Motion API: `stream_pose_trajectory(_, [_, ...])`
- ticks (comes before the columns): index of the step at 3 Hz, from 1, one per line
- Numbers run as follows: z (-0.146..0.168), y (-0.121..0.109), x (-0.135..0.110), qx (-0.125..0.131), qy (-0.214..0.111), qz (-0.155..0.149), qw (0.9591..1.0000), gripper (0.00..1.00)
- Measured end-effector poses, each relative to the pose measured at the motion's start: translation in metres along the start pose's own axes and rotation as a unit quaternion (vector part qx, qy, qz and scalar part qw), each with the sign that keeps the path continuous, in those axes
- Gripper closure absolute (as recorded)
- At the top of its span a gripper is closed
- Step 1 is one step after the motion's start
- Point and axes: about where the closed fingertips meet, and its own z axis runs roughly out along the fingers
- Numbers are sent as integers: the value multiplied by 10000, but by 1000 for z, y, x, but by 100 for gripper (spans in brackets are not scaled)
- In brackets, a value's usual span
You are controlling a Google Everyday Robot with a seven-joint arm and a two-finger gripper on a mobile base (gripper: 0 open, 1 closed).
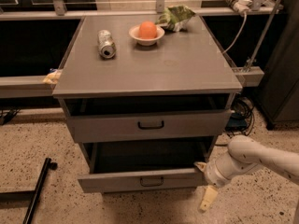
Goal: Open middle drawer
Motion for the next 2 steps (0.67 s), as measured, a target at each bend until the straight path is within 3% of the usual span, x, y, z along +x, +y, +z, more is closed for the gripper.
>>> stream_pose_trajectory(1, [-23,58,-6,-595,59,263,9979,0])
stream_pose_trajectory(2, [-23,58,-6,-595,59,263,9979,0])
